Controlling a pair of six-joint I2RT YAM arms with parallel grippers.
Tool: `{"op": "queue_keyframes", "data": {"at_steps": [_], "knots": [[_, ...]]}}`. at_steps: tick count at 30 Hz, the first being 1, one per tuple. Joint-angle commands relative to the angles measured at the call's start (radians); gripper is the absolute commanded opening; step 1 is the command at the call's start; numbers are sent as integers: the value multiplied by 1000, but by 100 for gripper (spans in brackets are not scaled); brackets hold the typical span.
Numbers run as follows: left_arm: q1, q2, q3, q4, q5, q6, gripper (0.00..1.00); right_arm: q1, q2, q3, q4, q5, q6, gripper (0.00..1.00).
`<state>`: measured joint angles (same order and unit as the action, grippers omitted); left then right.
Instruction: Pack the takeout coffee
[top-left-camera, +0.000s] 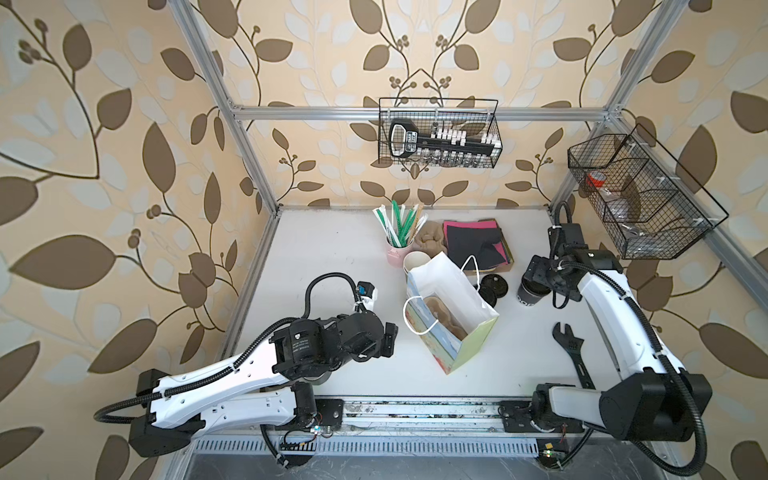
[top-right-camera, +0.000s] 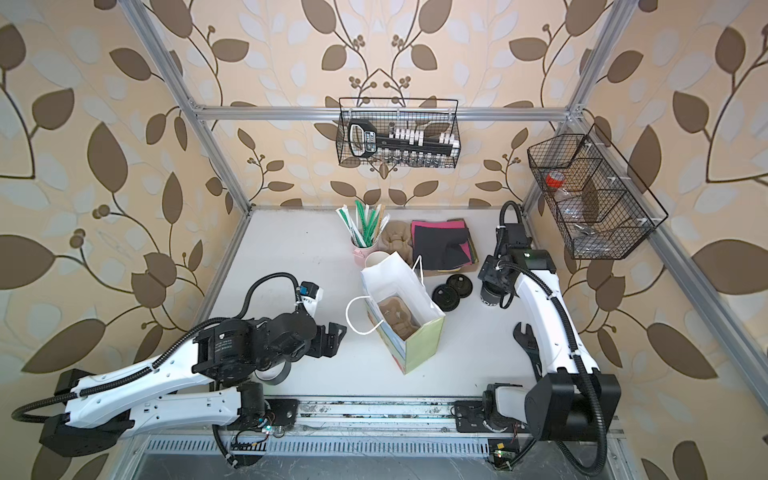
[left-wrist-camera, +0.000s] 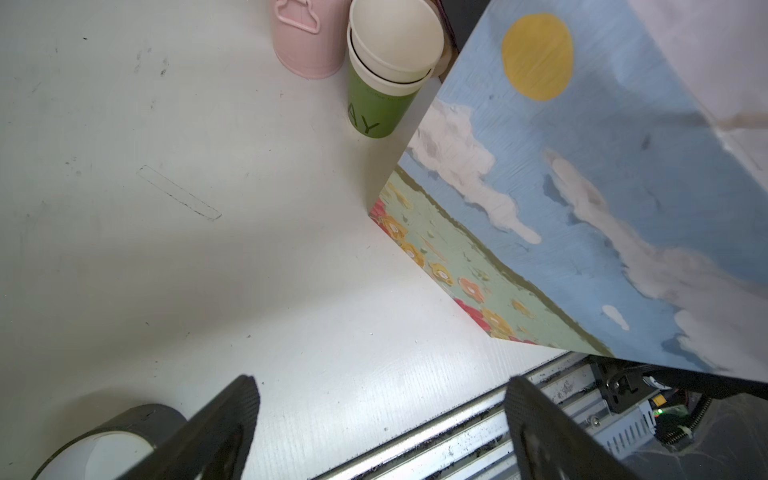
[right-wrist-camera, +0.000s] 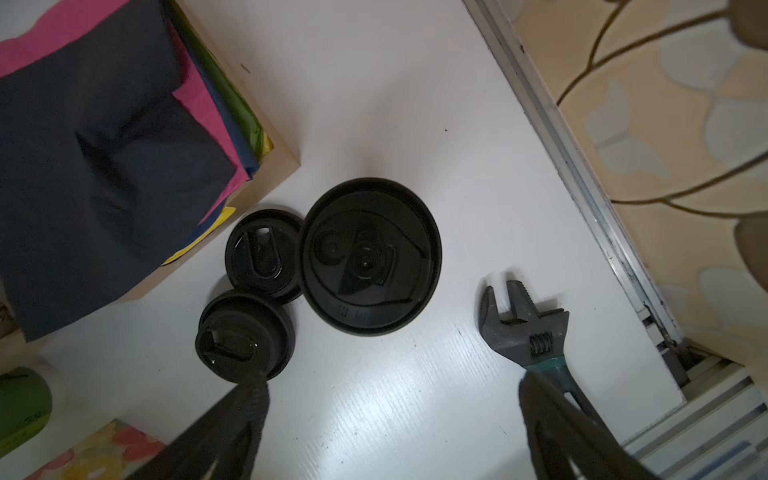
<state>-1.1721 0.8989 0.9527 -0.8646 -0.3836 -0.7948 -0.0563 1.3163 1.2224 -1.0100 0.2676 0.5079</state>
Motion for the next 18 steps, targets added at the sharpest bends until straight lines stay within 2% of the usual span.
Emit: {"op": "queue_keyframes", "data": {"at_steps": [1, 9, 11, 18], "knots": [[-2, 29, -51, 57, 47, -35, 94, -10, 48, 44, -3, -33, 4, 91], [-2, 36, -67, 75, 7, -23, 93, -42, 160, 89, -8, -50, -13, 86], [-1, 34, -56, 69, -14, -10, 94, -48, 190, 105, -12, -61, -25, 81], [-1, 26, -20, 58, -84, 30, 93, -48, 205, 108, 17, -55, -43, 79]]}}
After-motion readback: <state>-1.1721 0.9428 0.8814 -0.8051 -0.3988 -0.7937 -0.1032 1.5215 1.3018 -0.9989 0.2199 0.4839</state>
